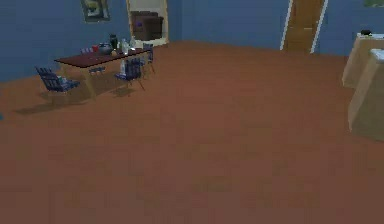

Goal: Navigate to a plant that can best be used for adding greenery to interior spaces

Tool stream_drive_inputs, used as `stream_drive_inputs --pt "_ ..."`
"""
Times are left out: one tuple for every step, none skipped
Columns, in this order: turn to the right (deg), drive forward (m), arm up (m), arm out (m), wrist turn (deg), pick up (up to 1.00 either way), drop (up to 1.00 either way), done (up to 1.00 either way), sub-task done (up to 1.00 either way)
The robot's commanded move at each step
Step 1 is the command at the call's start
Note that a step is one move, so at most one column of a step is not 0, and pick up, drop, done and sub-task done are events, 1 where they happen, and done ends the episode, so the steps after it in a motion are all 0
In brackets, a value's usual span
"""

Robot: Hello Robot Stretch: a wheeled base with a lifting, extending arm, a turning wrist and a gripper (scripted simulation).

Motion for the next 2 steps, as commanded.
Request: stream_drive_inputs --pt "-3.0 0.00 0.00 0.00 0.0 0.00 0.00 0.00 0.00" --pt "0.0 1.00 0.00 0.00 0.0 0.00 0.00 0.00 0.00"
